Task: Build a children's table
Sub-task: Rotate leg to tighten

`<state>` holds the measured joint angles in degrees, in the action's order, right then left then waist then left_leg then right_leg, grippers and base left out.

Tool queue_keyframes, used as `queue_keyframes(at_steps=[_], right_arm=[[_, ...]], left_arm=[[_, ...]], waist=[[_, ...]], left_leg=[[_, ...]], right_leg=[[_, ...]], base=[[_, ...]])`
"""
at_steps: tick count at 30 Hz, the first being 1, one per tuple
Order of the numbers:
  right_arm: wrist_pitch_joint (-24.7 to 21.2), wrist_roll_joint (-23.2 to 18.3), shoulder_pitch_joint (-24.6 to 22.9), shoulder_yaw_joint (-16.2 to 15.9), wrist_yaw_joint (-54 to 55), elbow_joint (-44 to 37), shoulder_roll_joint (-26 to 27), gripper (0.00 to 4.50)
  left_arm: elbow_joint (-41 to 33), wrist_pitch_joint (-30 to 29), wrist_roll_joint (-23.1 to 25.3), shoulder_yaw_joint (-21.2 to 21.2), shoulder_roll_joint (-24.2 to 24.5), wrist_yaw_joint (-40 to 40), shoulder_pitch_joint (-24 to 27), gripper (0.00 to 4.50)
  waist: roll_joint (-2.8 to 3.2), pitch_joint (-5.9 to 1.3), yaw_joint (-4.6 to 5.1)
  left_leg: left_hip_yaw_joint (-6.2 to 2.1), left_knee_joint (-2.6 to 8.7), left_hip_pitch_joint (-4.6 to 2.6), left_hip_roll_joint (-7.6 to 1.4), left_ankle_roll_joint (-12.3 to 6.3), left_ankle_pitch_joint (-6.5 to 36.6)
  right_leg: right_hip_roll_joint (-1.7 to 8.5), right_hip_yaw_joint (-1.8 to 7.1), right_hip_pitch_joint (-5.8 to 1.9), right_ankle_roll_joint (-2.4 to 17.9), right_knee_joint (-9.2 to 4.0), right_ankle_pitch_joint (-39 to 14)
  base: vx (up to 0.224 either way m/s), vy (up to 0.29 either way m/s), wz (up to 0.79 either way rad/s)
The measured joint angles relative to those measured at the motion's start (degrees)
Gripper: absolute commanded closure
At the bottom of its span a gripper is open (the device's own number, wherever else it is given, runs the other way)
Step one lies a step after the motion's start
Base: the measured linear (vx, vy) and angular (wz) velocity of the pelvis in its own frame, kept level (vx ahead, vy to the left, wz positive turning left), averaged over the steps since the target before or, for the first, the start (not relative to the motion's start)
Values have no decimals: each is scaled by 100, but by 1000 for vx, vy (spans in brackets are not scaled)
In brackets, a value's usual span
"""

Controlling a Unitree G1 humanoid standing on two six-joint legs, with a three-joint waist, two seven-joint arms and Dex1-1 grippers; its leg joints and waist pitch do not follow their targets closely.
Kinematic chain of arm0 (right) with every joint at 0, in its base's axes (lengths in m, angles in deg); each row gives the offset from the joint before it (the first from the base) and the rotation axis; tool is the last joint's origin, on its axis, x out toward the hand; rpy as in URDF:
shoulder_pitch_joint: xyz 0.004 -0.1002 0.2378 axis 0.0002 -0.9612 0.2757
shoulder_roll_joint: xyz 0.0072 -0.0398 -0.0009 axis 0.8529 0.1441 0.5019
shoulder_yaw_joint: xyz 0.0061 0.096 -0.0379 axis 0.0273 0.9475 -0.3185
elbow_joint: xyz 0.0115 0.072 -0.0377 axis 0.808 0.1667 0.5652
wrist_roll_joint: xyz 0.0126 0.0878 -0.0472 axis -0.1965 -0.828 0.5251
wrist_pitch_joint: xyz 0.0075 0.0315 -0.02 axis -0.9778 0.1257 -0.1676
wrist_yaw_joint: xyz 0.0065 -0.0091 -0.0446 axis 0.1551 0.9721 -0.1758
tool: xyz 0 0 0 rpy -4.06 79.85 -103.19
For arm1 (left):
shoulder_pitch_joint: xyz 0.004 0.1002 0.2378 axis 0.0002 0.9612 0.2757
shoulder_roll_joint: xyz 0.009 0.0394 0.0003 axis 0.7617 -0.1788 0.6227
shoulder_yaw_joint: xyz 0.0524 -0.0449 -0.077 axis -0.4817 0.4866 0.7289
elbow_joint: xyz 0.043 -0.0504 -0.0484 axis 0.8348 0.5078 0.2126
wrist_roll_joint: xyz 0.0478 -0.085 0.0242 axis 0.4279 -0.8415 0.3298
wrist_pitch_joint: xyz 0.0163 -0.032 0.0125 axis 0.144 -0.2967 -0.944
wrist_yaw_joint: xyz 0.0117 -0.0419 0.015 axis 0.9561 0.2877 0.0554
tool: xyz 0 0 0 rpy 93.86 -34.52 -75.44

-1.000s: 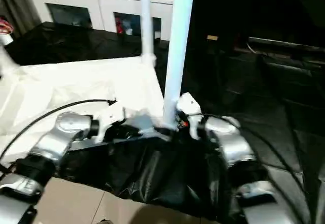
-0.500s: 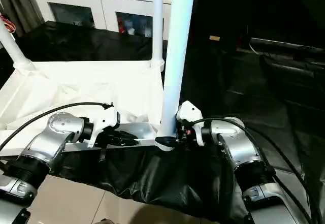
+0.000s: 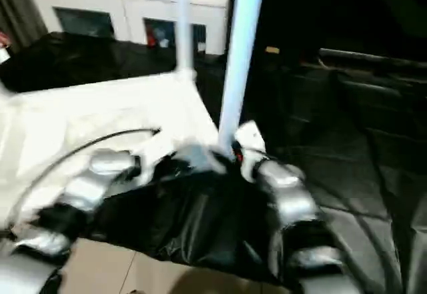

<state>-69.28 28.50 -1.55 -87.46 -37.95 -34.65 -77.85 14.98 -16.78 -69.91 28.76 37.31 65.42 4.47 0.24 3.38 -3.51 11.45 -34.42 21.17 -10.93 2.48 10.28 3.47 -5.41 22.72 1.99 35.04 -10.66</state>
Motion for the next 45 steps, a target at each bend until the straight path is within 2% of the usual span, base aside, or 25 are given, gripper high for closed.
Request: queue_keyframes(at_steps=[4,6,7,9,11,14,16,24,26,33,37,45], right_arm=[[-12,150,267,220,1094,344,380,187],[74,165,311,232,1206,443,400,187],[158,189,308,232,1208,474,400,152],[208,209,298,233,1206,487,400,117],[261,186,275,231,1104,467,401,108],[278,135,260,231,854,438,343,67],[316,148,262,117,497,419,174,60],[335,132,265,-287,-1102,121,-469,60],[327,42,258,-457,-1817,-27,-735,60],[198,-343,91,-650,-3372,-416,-1189,60],[106,-431,-8,-781,-3900,-528,-1363,93],[54,-437,-16,-903,-4181,-662,-1501,159]], left_arm=[[158,-120,196,7,-319,-607,-135,450],[159,-131,209,5,-368,-696,-138,450],[159,-130,210,6,-369,-697,-139,450],[158,-127,210,6,-369,-696,-139,450],[157,-112,210,9,-354,-682,-139,450],[154,-50,200,9,-295,-600,-138,450],[133,44,182,8,-224,-473,-121,450],[31,296,-46,7,146,262,14,450],[-32,375,-138,6,281,584,62,450],[-304,356,-486,-12,684,1655,248,450],[-318,355,-607,-62,854,2103,289,450],[-350,356,-699,-93,976,2394,313,450]], waist=[[2,-1,-5],[3,-2,-7],[3,-1,-8],[4,-2,-14],[4,-2,-6],[4,-1,0],[5,-1,0],[18,6,-2],[17,6,-23],[17,6,-120],[17,6,-174],[15,5,-185]], left_leg=[[0,6,2,5,-1,1],[0,8,3,7,-2,2],[0,11,4,7,-3,3],[0,12,5,7,-3,2],[1,11,7,7,-3,2],[0,11,10,7,-3,2],[0,14,13,5,-3,2],[0,15,14,2,-3,0],[0,12,17,2,-3,1],[0,11,21,-1,-4,1],[0,6,21,-2,-4,1],[0,4,22,-2,-3,1]], right_leg=[[2,1,-2,18,-4,11],[4,1,-2,18,-6,10],[4,1,-1,17,-6,10],[4,1,1,17,-5,10],[4,1,3,17,-5,10],[4,1,8,17,-5,10],[2,0,12,17,-4,10],[-1,-2,18,18,0,10],[0,-2,15,18,-2,10],[-1,-3,21,18,1,10],[0,-3,18,18,0,10],[0,-3,17,18,0,10]], base=[[0,0,0],[0,0,0],[0,0,0],[0,0,0],[0,0,0],[0,0,0],[0,0,0],[0,0,0],[0,0,0],[0,0,0],[0,0,0],[0,0,0]])
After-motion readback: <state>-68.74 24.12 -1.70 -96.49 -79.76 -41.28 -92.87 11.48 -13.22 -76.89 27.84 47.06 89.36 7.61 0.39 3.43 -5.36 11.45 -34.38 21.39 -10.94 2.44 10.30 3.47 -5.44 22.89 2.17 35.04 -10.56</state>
